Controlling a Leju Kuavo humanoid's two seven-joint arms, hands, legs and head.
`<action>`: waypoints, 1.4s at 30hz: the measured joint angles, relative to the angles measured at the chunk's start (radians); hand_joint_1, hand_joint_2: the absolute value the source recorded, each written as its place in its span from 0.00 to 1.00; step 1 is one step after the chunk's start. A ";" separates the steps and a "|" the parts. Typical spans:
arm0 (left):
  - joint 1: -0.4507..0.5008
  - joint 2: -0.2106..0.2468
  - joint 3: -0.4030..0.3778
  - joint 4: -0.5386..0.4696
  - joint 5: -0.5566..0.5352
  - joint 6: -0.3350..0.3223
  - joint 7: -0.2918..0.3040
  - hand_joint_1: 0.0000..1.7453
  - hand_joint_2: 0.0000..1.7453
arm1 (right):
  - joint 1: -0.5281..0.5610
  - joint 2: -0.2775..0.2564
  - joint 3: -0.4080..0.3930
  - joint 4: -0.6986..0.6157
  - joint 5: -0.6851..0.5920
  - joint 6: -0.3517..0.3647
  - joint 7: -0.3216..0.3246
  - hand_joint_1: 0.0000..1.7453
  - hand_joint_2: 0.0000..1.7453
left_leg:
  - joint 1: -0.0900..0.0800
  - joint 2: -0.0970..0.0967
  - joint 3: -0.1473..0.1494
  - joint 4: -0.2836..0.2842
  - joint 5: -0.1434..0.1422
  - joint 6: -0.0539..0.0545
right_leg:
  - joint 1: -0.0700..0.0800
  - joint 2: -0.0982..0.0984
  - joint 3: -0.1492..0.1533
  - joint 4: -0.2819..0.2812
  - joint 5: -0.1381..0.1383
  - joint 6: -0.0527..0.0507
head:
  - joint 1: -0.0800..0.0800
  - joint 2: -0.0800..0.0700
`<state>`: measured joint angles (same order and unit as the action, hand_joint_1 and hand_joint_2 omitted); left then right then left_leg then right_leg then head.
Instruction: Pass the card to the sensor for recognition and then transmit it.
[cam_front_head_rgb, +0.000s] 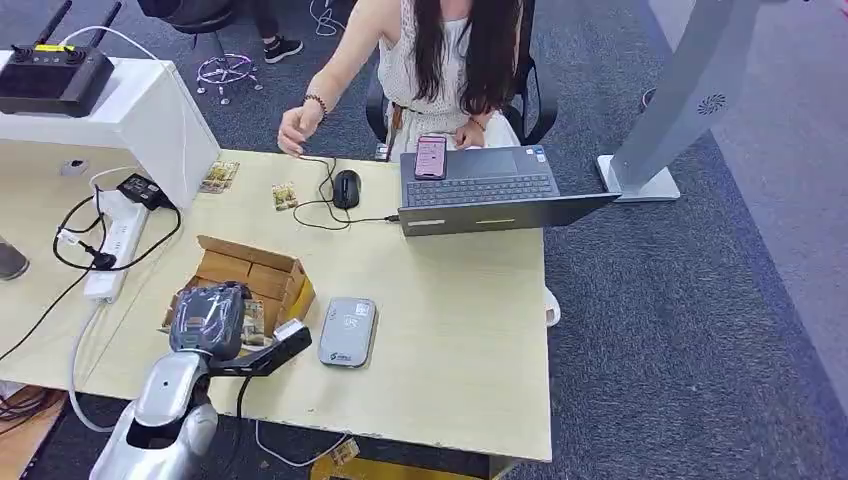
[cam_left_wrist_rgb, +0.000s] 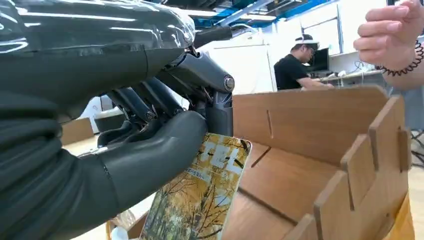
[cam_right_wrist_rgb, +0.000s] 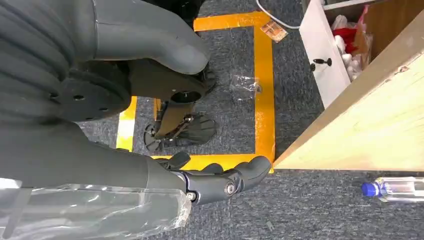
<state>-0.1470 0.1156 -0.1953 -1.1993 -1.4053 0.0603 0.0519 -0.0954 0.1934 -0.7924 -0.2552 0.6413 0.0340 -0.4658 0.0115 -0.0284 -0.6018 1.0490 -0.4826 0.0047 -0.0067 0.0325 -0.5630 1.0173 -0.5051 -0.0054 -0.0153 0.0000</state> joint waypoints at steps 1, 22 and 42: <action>-0.003 -0.002 0.000 -0.006 -0.002 0.000 0.000 1.00 1.00 | 0.000 0.000 0.000 0.000 0.000 0.000 0.000 0.00 1.00 | 0.000 0.000 0.000 0.000 0.000 0.000 | 0.000 0.000 0.000 0.000 0.000 0.000 | 0.000 0.000; -0.419 -0.056 -0.003 0.167 -0.125 0.141 0.071 0.00 1.00 | -0.015 0.000 0.008 0.001 0.037 0.000 0.005 0.00 1.00 | 0.000 -0.001 0.000 0.000 0.003 0.000 | 0.000 -0.001 0.000 0.000 0.002 0.000 | 0.000 0.000; -0.104 -0.033 -0.003 -0.110 0.008 0.147 -0.118 0.00 1.00 | 0.019 0.000 -0.018 0.003 -0.010 -0.019 -0.040 0.00 1.00 | 0.000 0.000 -0.001 0.000 0.001 0.000 | 0.000 0.001 -0.001 0.000 0.001 0.000 | 0.000 0.000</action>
<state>-0.2507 0.0828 -0.1980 -1.3098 -1.3969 0.2071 -0.0664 -0.0762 0.1934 -0.8103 -0.2522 0.6317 0.0145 -0.5059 0.0114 -0.0284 -0.6031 1.0489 -0.4812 0.0045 -0.0067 0.0331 -0.5638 1.0173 -0.5038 -0.0050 -0.0156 0.0000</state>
